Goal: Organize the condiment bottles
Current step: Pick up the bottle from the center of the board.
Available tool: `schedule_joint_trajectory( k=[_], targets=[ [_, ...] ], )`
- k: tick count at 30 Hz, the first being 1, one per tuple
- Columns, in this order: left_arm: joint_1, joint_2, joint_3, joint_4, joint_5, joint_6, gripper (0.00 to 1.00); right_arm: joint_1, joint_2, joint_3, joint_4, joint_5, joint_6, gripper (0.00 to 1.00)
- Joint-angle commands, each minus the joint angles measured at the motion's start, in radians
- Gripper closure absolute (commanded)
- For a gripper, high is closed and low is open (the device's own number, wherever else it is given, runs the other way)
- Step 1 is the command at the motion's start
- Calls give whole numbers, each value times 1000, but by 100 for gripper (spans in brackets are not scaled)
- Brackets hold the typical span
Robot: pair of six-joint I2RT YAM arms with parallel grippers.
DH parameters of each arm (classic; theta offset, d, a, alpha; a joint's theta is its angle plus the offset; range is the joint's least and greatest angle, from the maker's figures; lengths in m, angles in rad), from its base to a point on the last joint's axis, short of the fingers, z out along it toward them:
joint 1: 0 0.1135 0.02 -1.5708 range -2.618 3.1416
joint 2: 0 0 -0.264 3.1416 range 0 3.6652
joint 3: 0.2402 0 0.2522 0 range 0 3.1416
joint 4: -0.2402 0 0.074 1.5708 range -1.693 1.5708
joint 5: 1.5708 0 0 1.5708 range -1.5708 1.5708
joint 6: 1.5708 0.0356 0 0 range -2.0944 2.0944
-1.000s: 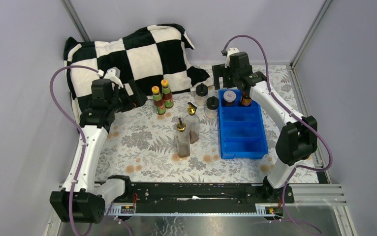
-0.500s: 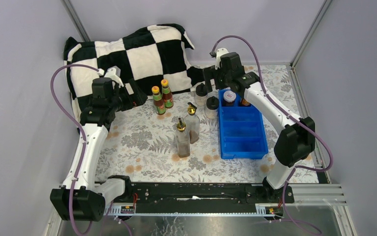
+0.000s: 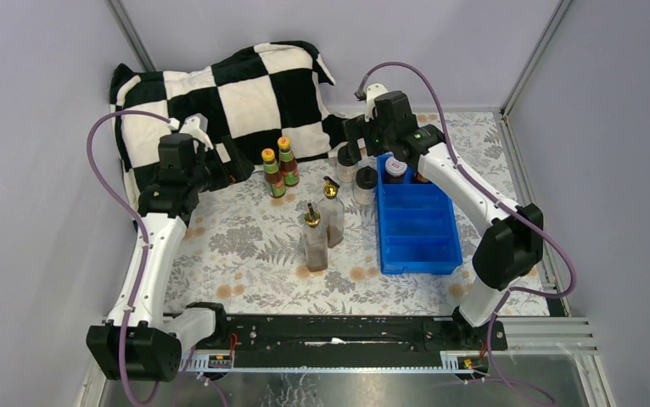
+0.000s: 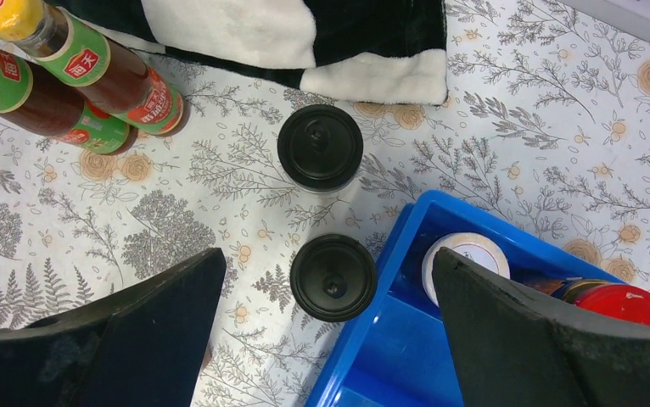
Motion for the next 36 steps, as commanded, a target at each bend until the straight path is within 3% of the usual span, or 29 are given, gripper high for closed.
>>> schedule_joint_trajectory(
  k=[1, 9, 16, 24, 36],
  targets=[
    [6, 9, 10, 48, -3, 2, 1, 14, -68, 45, -12, -5, -16, 0],
    [6, 18, 10, 51, -11, 3, 1, 16, -51, 83, -72, -29, -13, 1],
    [6, 35, 13, 58, -6, 1, 1, 25, 2, 89, -84, -93, -14, 7],
    [6, 39, 7, 62, -7, 5, 1, 26, 223, 251, -130, -117, -76, 1],
    [6, 46, 6, 63, -8, 23, 1, 20, 471, 473, -184, 6, -79, 0]
  ],
)
